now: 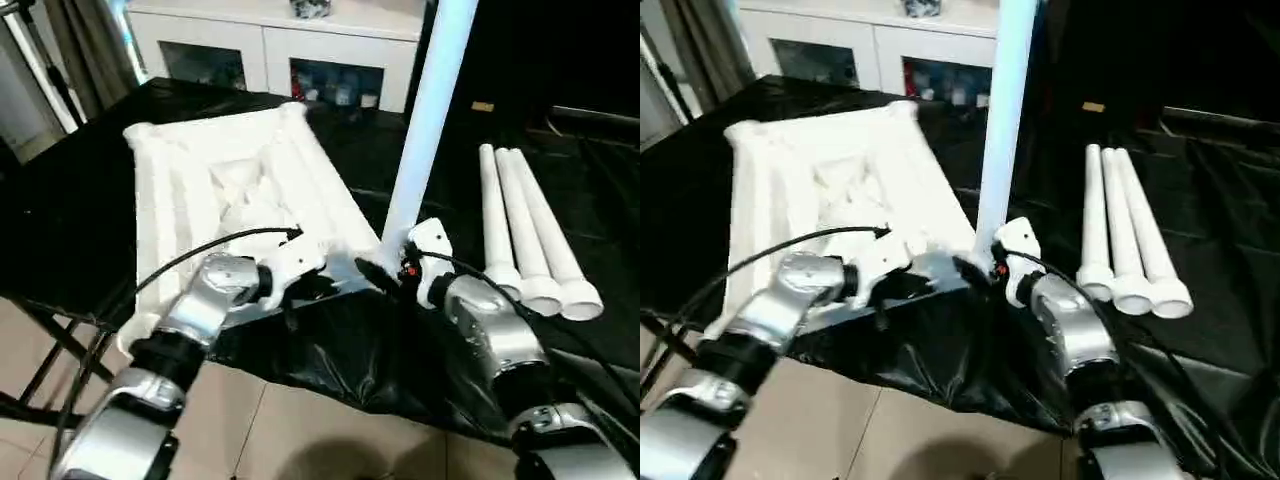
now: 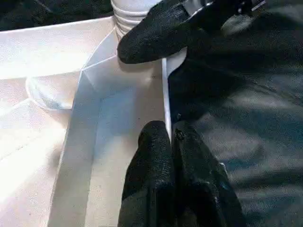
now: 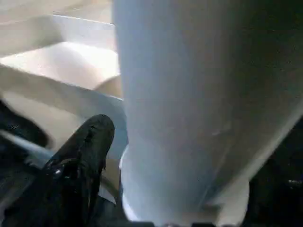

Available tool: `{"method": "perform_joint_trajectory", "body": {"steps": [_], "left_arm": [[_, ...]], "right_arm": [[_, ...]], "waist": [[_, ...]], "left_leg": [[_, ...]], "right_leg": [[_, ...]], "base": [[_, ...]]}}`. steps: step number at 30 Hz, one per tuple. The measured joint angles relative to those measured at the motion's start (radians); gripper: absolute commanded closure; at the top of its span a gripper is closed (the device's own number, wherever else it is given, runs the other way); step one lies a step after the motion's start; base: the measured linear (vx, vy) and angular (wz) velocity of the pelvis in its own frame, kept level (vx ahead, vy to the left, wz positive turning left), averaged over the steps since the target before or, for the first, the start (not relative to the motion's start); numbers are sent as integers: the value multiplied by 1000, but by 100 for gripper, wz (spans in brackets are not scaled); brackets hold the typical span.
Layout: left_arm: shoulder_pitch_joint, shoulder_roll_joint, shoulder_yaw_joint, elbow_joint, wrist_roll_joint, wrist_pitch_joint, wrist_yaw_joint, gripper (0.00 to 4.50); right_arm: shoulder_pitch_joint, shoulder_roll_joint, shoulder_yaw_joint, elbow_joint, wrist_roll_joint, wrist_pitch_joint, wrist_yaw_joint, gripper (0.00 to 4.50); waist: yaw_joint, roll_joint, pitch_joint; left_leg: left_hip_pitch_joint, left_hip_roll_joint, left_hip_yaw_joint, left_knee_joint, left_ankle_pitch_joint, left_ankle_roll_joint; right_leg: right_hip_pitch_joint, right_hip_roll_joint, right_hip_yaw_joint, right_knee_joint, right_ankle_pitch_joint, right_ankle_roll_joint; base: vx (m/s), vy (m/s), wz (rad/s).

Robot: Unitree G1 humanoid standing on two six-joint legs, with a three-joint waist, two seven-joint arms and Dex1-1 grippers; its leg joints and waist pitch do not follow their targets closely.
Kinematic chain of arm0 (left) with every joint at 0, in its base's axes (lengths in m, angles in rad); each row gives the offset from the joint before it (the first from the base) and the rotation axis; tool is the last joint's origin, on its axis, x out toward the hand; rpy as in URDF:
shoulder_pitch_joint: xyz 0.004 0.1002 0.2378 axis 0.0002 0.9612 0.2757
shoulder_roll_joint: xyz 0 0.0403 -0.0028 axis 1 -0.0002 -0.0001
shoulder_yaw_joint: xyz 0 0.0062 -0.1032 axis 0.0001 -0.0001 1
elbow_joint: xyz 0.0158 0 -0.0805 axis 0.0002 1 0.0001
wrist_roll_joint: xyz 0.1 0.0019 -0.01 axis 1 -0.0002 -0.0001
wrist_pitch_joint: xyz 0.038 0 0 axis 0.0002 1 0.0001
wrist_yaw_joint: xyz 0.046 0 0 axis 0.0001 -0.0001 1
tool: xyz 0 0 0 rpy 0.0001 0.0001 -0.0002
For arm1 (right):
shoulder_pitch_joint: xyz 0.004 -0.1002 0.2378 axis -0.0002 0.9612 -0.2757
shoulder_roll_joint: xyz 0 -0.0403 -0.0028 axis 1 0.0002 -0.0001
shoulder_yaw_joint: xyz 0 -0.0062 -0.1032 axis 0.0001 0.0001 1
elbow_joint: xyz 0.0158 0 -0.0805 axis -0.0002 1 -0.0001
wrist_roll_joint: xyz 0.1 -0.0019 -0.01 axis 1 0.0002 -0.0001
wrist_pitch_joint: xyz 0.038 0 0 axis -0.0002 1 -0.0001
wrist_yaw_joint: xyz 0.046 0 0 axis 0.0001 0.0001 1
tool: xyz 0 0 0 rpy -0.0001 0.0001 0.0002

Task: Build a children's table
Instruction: Rotate leg to tighten

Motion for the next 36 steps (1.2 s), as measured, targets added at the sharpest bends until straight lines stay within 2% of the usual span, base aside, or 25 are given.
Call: {"method": "perform_joint_trajectory", "body": {"steps": [8, 9, 11, 15, 23, 26, 28, 30, 32, 36], "left_arm": [[-4, 53, -6, 19, -27, -59, -124, 450], [-9, 61, -8, 27, -27, -67, -142, 450], [-14, 67, -9, 37, -27, -76, -162, 450], [-22, 74, -18, 44, -31, -83, -192, 450], [-24, 76, -20, 52, -35, -99, -219, 450], [-24, 76, -14, 53, -30, -77, -186, 450], [-26, 44, 1, 57, -8, -34, -91, 450], [-31, -22, 16, 61, 18, 25, 41, 450], [-34, -62, 14, 61, 23, 51, 92, 450], [-34, -127, 24, 74, 36, 81, 206, 450]], "right_arm": [[35, -102, 68, -88, 18, 16, 263, 68], [37, -118, 78, -100, 18, 20, 298, 102], [37, -130, 81, -105, 18, 24, 329, 102], [38, -143, 86, -113, 38, 45, 376, 145], [63, -142, 88, -148, 43, 54, 384, 174], [74, -99, 63, -143, 36, 46, 303, 176], [63, -39, 27, -102, 13, 41, 148, 176], [29, 34, -20, -35, -13, 36, -72, 176], [18, 47, -32, -16, -23, 37, -163, 177], [-20, 130, -84, 41, -37, 34, -379, 178]], "waist": [[9, 0, 0], [11, 0, 0], [14, 0, 0], [20, 0, 0], [23, 0, 0], [19, 0, 0], [11, -1, 0], [-1, -1, 0], [-3, -1, 0], [-4, 0, -1]], "left_leg": [[-2, 0, 0, 1, 1, 3], [-2, 0, 0, 1, 1, 3], [-2, 1, 0, 1, 1, 2], [-2, 1, 0, 1, 0, 1], [-2, 1, 0, 2, 1, 2], [0, 0, 0, 2, -1, -2], [5, 0, 1, 2, -1, -4], [6, -1, 1, 2, -1, -5], [6, -1, 1, 2, -1, -5], [5, -1, 0, 1, 0, -5]], "right_leg": [[0, 0, 0, 0, 0, 0], [0, 0, 0, 0, 0, 0], [0, 0, 0, 0, 0, 0], [0, 0, 0, 0, 0, 0], [0, 0, 0, 0, 0, 0], [1, 0, 0, 1, 0, 0], [3, 0, 1, 2, 1, -1], [5, -1, 1, 1, -3, 5], [5, -1, 2, 0, -3, 5], [6, -1, 2, 0, -2, 5]], "base": [[0, 0, 0], [0, 0, 0], [0, 0, 0], [0, 0, 0], [0, 0, 0], [0, 0, 0], [0, 0, 0], [0, 0, 0], [0, 0, 0], [0, 0, 0]]}}
